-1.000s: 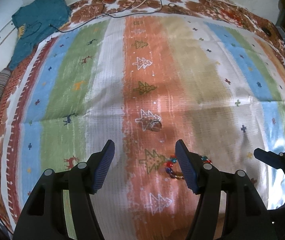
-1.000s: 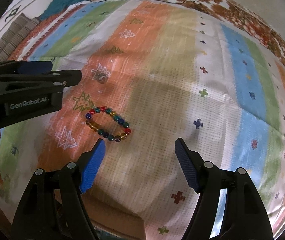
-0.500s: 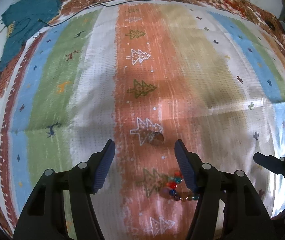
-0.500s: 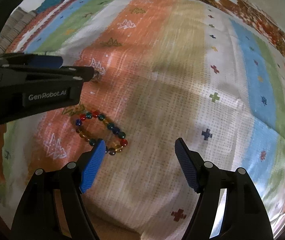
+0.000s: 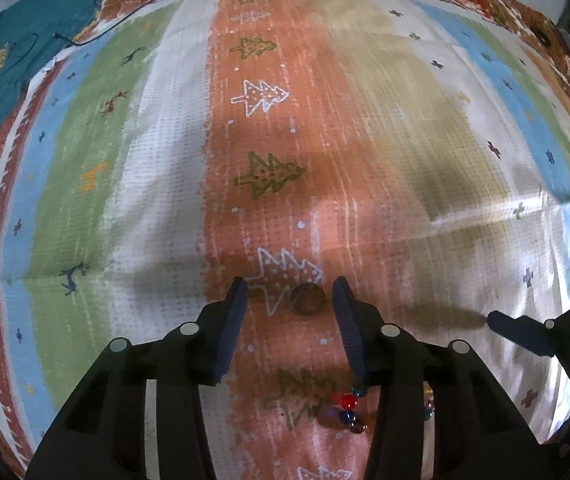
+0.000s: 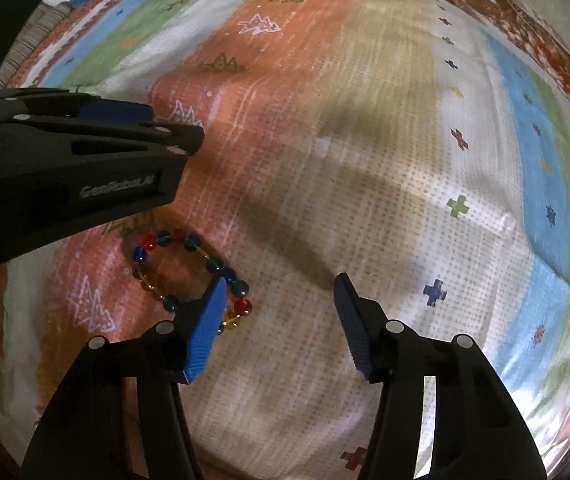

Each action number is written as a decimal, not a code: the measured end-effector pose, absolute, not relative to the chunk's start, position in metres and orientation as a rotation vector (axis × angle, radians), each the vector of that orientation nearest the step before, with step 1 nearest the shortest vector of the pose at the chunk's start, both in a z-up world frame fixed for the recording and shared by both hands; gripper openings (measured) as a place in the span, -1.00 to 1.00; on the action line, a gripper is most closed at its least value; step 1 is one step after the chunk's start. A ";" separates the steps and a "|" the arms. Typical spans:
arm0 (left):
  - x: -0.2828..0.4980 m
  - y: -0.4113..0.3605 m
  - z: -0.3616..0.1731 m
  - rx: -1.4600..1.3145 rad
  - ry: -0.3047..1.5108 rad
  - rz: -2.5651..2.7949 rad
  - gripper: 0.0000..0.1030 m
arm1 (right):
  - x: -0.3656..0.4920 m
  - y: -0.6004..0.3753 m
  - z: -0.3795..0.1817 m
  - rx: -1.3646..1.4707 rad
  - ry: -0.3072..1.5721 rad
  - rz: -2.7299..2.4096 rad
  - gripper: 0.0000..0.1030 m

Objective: Organize jewelry
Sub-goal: 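Close the left tool on the silver ring while the right tool grips the multicolour bead bracelet, then carry the silver ring with the left tool while the right tool carries the multicolour bracelet to the tin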

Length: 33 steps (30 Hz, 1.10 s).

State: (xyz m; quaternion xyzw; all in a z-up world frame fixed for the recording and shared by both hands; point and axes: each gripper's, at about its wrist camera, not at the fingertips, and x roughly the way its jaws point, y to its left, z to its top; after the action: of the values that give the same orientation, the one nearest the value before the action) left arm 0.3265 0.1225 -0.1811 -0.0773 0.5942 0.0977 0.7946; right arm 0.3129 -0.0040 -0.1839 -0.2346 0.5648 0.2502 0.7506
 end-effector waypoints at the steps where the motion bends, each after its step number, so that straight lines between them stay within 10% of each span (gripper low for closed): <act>1: 0.328 0.122 -0.184 -0.160 1.287 0.210 -0.27 | 0.313 -0.003 -0.185 -0.523 1.237 0.546 -0.07; 10: 0.327 0.120 -0.189 -0.101 1.299 0.246 -0.64 | 0.302 0.008 -0.191 -0.609 1.213 0.544 -0.78; 33: 0.284 0.107 -0.132 -0.146 1.220 0.199 -0.64 | 0.271 -0.030 -0.132 -0.475 1.061 0.554 -0.80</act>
State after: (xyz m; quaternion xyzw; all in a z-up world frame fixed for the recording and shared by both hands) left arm 0.2836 0.1069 -0.1316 -0.0686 0.5714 0.0931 0.8125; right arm 0.2710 -0.0300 -0.1316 -0.2212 0.4944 0.2584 0.7999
